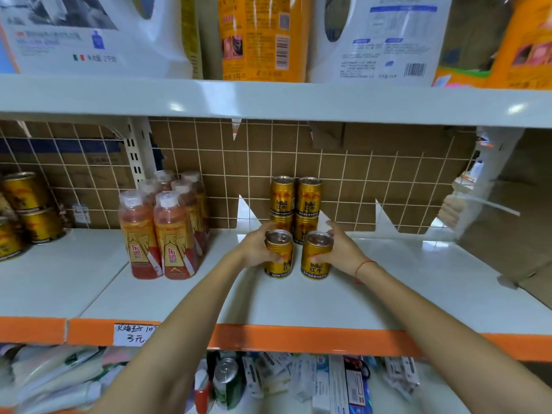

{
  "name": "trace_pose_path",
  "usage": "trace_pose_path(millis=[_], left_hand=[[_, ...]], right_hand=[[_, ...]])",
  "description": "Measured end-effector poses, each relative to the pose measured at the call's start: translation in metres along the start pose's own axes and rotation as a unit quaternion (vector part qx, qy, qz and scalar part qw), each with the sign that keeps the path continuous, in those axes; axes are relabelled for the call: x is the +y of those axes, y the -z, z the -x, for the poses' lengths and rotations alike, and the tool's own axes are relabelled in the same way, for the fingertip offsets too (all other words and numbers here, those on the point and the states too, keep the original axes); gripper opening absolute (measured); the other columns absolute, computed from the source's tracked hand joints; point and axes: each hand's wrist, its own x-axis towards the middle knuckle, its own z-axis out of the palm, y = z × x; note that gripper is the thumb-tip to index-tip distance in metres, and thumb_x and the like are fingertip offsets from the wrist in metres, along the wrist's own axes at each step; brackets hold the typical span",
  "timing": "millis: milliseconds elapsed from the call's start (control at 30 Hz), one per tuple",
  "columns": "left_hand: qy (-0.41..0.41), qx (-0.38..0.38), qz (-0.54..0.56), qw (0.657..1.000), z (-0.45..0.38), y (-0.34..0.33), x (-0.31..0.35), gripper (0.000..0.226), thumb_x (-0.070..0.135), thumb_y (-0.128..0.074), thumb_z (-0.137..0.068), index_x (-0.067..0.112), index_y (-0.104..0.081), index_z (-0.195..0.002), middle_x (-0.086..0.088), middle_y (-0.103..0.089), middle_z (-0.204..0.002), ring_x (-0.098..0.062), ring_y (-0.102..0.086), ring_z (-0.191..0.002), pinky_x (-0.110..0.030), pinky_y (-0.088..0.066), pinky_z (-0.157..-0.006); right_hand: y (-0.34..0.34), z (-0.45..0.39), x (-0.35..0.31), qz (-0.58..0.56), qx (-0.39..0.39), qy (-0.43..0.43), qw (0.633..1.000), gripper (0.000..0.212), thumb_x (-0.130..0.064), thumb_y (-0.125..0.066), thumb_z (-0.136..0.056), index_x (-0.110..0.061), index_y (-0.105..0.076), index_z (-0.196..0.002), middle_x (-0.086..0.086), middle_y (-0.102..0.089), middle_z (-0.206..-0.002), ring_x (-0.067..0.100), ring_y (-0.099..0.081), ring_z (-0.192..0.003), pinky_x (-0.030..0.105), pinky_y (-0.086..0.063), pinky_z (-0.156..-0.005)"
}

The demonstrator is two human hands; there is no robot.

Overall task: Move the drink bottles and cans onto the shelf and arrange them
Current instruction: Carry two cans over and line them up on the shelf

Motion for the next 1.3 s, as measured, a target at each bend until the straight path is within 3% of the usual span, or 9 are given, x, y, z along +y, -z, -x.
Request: trace_pose_path(millis=[67, 233, 433, 933, 1033, 1300], left_hand=[[0.012, 0.009, 0.029, 0.999, 0.006, -0.004, -0.006, 0.094, 0.010, -0.083, -0.069, 0.018, -0.026, -0.144, -0.007, -0.049, -0.136, -0.026, -0.051, -0.123, -0.042, -0.044, -0.103], [0.032, 0.037, 0.009, 0.999, 0.014, -0.026, -0.025, 0.095, 0.026, -0.087, -0.065, 0.015, -0.029, -0.139, -0.004, -0.048, -0.138, -0.022, -0.048, -0.124, -0.032, -0.042, -0.102], [0.036, 0.086, 0.023, 0.995, 0.010, -0.037, -0.033, 0.083, 0.024, -0.086, -0.067, 0.013, -0.035, -0.131, -0.007, -0.051, -0.134, -0.022, -0.050, -0.121, -0.030, -0.042, -0.097], [0.022, 0.066, 0.077, 0.995, -0.026, -0.027, -0.051, 0.077, 0.012, -0.080, -0.074, 0.013, -0.037, -0.137, -0.008, -0.054, -0.134, -0.022, -0.053, -0.119, -0.034, -0.046, -0.099], [0.019, 0.060, 0.076, 0.995, -0.027, -0.032, -0.052, 0.077, 0.016, -0.083, -0.071, 0.014, -0.038, -0.135, -0.005, -0.055, -0.131, -0.017, -0.055, -0.111, -0.027, -0.046, -0.093], [0.012, 0.117, 0.058, 0.991, -0.035, -0.040, -0.049, 0.070, 0.018, -0.081, -0.073, 0.009, -0.045, -0.132, -0.009, -0.057, -0.130, -0.023, -0.055, -0.114, -0.022, -0.040, -0.087]], right_hand=[[-0.004, 0.003, 0.008, -0.013, -0.011, -0.022, 1.000, 0.104, -0.021, -0.083, -0.069, -0.015, -0.013, -0.147, 0.009, -0.040, -0.144, 0.026, -0.046, -0.127, 0.039, -0.042, -0.102], [-0.031, 0.008, 0.018, -0.032, 0.038, -0.035, 0.998, 0.085, -0.019, -0.085, -0.065, -0.011, -0.031, -0.130, 0.011, -0.052, -0.129, 0.026, -0.052, -0.116, 0.035, -0.044, -0.094], [-0.049, 0.005, 0.023, -0.037, 0.113, -0.042, 0.992, 0.078, -0.021, -0.085, -0.065, -0.010, -0.034, -0.123, 0.013, -0.053, -0.127, 0.030, -0.053, -0.115, 0.039, -0.046, -0.094], [-0.045, -0.023, 0.023, -0.054, 0.098, -0.017, 0.994, 0.073, -0.015, -0.082, -0.070, -0.008, -0.039, -0.128, 0.014, -0.055, -0.128, 0.030, -0.053, -0.116, 0.037, -0.043, -0.095], [-0.045, -0.026, 0.022, -0.055, 0.098, -0.012, 0.994, 0.071, -0.014, -0.082, -0.069, -0.007, -0.041, -0.127, 0.014, -0.056, -0.127, 0.030, -0.053, -0.116, 0.035, -0.043, -0.094], [-0.046, -0.034, 0.024, -0.046, 0.102, -0.014, 0.994, 0.072, -0.017, -0.083, -0.068, -0.007, -0.040, -0.125, 0.013, -0.057, -0.126, 0.030, -0.055, -0.114, 0.035, -0.044, -0.091]])
